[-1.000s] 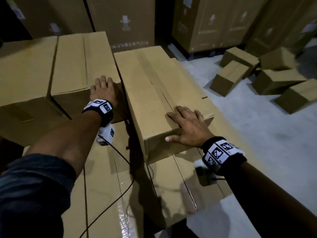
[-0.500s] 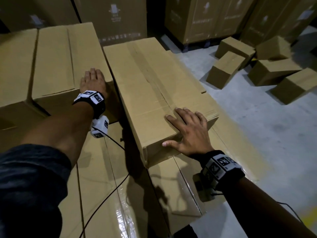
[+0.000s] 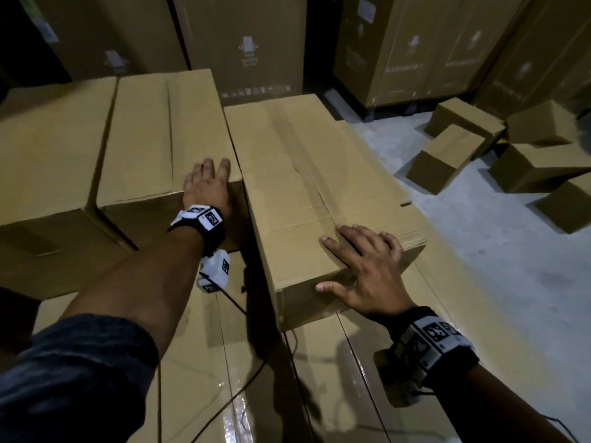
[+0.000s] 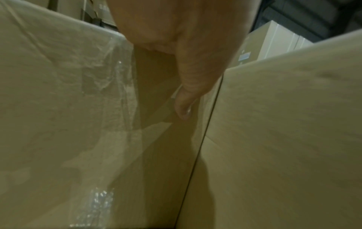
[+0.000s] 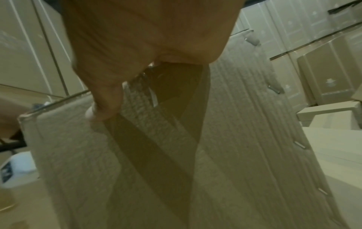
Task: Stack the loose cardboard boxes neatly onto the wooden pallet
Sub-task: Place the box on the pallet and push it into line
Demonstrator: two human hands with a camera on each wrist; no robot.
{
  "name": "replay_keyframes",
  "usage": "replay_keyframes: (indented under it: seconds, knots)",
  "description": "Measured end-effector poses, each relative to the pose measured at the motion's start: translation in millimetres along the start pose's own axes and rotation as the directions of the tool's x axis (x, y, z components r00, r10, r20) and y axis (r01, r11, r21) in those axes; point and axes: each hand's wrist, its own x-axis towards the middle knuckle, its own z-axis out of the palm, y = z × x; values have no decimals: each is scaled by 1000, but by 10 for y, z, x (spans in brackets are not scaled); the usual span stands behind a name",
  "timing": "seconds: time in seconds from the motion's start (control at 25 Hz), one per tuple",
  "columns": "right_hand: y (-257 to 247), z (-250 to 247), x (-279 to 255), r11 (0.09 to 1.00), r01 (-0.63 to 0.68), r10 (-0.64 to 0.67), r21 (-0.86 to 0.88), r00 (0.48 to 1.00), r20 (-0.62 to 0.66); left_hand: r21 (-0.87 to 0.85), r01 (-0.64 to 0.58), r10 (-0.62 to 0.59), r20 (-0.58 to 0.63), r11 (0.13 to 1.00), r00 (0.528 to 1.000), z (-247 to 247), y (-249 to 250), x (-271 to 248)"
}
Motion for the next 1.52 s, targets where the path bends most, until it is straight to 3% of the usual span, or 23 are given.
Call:
replay_keyframes:
  seconds: [0.4,0.84,1.52]
  knots:
    - [164,256,909,999,49,-48,18,997,-55,-53,66,-66,0,996,998,10,75,-29]
    - [283,477,1986,999,0,-4,43,996,86,-68,108,-108,7,992,994,-24,105,-13]
    - [305,524,2382,1000,-12,10,12,989,146,-79,142,-142,7,987,990,-85,132,-50]
